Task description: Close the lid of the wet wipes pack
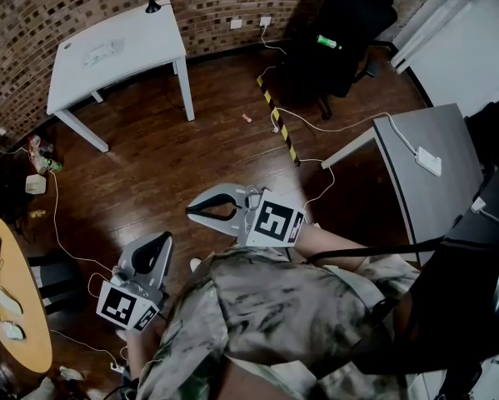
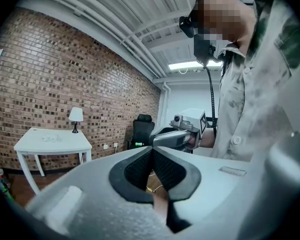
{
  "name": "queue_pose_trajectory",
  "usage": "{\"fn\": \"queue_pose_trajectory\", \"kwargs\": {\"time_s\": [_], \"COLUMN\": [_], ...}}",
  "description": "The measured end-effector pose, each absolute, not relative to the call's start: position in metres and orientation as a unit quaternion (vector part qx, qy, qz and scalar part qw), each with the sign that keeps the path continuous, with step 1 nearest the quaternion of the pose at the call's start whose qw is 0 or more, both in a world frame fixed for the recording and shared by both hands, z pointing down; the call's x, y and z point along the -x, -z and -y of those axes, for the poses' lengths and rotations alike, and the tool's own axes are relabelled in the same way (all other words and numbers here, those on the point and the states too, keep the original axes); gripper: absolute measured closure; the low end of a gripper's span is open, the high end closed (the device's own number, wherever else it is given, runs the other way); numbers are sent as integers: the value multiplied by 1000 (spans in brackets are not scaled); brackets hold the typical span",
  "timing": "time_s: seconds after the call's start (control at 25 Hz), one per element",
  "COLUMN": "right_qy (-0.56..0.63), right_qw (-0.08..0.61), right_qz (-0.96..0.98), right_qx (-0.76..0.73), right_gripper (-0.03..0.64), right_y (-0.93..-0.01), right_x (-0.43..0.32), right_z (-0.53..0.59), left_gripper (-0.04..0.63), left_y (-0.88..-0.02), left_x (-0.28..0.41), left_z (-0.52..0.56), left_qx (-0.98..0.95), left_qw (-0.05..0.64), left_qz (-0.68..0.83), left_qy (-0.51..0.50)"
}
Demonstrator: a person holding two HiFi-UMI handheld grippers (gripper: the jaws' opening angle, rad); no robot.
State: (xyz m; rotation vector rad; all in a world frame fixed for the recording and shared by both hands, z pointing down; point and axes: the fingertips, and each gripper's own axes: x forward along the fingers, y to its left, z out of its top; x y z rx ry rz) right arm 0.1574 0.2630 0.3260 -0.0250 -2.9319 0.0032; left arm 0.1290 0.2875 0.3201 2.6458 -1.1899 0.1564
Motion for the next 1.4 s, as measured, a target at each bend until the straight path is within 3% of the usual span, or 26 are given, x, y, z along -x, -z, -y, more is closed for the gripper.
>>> {"fn": "queue_pose_trajectory", "kwargs": {"time_s": [1.4], "right_qy": [9], "right_qw": [101], "right_qz": [995], "right_qx": [22], "right_gripper": [614], "right_y": [-332], "right_x": [-181], "right_z": [-268], "left_gripper": [592], "left_y": [-331], "left_x": [-154], "left_z": [-290], "left_qx": [-901], "left_qw": [126], "left_qz": [410], "left_qy": [-66]}}
